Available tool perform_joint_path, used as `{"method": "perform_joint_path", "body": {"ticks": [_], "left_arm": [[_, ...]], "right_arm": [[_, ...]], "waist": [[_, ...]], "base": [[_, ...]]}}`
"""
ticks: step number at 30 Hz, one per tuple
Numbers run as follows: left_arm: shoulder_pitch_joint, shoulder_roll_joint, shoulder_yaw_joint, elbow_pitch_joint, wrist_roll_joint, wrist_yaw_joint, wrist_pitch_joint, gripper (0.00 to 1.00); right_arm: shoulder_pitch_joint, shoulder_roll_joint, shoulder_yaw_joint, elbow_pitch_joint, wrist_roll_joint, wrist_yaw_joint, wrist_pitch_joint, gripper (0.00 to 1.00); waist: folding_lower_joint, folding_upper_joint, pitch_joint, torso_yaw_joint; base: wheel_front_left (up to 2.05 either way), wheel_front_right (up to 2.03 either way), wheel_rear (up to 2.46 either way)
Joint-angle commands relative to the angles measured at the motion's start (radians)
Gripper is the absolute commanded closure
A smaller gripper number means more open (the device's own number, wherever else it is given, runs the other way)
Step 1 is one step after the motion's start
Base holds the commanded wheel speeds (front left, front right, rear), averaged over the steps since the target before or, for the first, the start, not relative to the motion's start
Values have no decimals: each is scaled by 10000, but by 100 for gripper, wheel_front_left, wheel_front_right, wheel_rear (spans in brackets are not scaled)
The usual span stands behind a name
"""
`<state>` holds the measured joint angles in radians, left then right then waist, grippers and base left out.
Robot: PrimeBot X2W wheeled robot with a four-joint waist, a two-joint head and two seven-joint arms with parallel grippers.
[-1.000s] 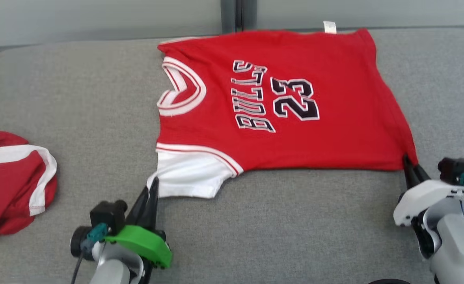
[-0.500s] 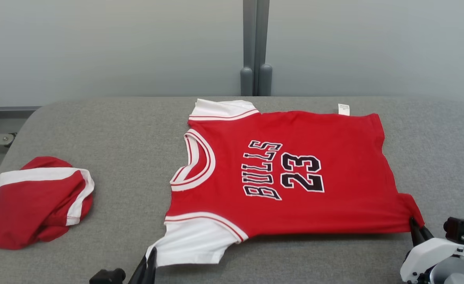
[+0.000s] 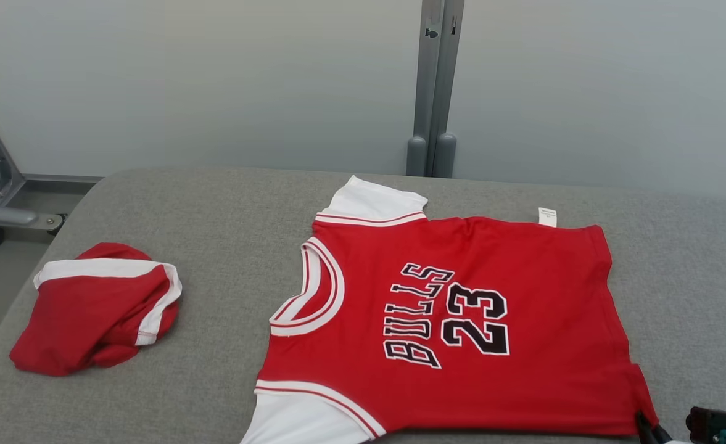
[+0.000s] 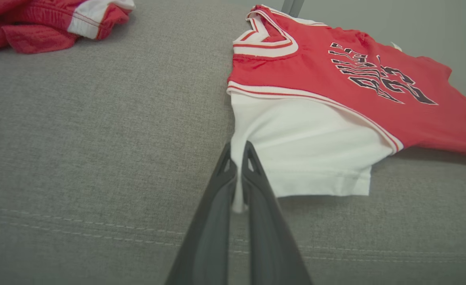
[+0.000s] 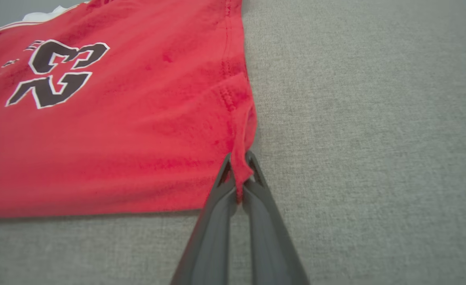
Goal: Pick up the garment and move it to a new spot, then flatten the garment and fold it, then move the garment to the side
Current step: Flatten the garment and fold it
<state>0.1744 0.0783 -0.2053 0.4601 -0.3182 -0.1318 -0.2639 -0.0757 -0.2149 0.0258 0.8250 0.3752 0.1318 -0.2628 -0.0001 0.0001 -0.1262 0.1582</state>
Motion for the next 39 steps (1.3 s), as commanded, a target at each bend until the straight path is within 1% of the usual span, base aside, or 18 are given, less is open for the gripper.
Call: {"method": "perform_joint_path", "body": {"ticks": [1,10,15,18,20,23,27,30,36,37,39], "left_arm": [[214,84,93,29,32,22,-1,100],[602,-17,356,102,216,22,-1,100],[495,-95,555,-30,320,21,-1,100],[161,-131,418,-601,273,21,-1,100],[-57,-139,216,-1321,349,21,-1,100],[-297,-135,224,-2241,375,21,-1,100],[-1019,-100,49,-2656,511,21,0,100],[-1594,-40,-136,-2287,552,21,0,100],[-2930,14,-305,-1117,739,20,0,100],[-3308,12,-388,-705,785,21,0,100],[-3721,3,-498,-357,865,20,0,100]], "right_arm": [[221,-82,27,-26,-38,-22,-29,100],[874,-139,137,-451,25,-22,-29,100],[1131,-177,34,-696,98,-24,-29,100],[1167,-151,-138,-1041,156,-24,-29,100],[1056,-120,-181,-1378,233,-22,-29,100],[740,-134,-133,-1730,271,-21,-29,100],[190,-194,-9,-1569,223,-21,-29,100],[-407,-208,75,-1178,138,-19,-29,100],[-1536,-202,250,-432,-169,-19,-29,100],[-1858,-180,262,-172,-300,-19,-29,100],[-2168,-151,245,86,-437,-19,-29,100]], "waist": [[1,-1,-4,15],[1,-1,149,-38],[1,-1,246,-74],[1,-1,316,-79],[1,-1,394,-103],[1,-1,539,-162],[1,-1,742,-205],[1,-1,906,-233],[1,-1,1276,-406],[1,-1,1431,-469],[1,-1,1625,-526]], "base": [[0,0,0],[0,0,0],[0,0,0],[0,0,0],[0,0,0],[0,0,0],[0,0,0],[0,0,0],[0,0,0],[0,0,0],[0,0,0]]}}
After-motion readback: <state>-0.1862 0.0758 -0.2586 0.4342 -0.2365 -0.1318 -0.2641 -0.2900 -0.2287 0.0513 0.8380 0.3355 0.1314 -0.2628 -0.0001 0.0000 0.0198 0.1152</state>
